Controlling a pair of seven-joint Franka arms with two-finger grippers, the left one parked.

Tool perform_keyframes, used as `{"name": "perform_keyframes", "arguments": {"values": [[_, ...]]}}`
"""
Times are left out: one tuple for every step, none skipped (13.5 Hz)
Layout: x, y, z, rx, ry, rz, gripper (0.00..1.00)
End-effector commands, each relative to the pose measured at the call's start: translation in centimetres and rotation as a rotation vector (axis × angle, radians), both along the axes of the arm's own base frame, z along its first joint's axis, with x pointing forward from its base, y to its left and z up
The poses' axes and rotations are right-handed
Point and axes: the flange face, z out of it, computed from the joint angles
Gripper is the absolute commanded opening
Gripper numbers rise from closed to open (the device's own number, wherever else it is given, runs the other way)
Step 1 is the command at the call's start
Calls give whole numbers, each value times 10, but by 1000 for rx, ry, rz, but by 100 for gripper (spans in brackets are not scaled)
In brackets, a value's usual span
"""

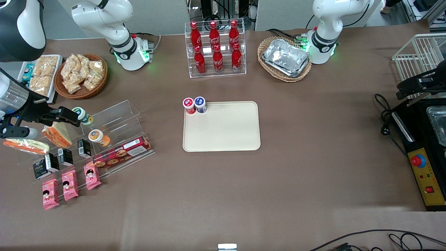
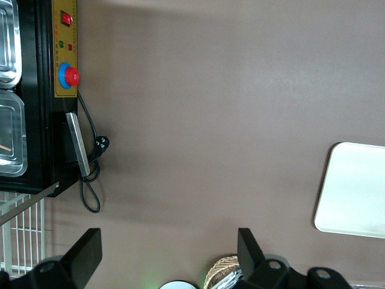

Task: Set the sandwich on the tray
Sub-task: 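Move the right gripper down over the wrapped sandwiches in the acrylic rack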

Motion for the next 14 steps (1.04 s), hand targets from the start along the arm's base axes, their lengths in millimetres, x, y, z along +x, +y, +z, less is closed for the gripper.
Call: {"name": "perform_keyframes", "arguments": {"values": [[1,-1,-1,-26,6,-14,100],[1,-4,0,-32,4,-18,100],[0,-8,3,-36,1,-21,100],[-2,-10,6,-35,1,-25,100],[-3,-15,7,-46,4,-32,100],[-6,-23,10,-53,7,-40,100],[-8,-36,11,-56,9,-56,100],[-9,-44,13,-57,7,-62,100],[-13,-59,17,-69,5,-52,100],[-16,-76,18,-79,14,-16,100],[-18,-92,18,-79,14,22,100],[-22,-110,22,-78,9,47,100],[-25,-125,22,-77,10,74,100],[-30,-144,23,-75,10,111,100]]}}
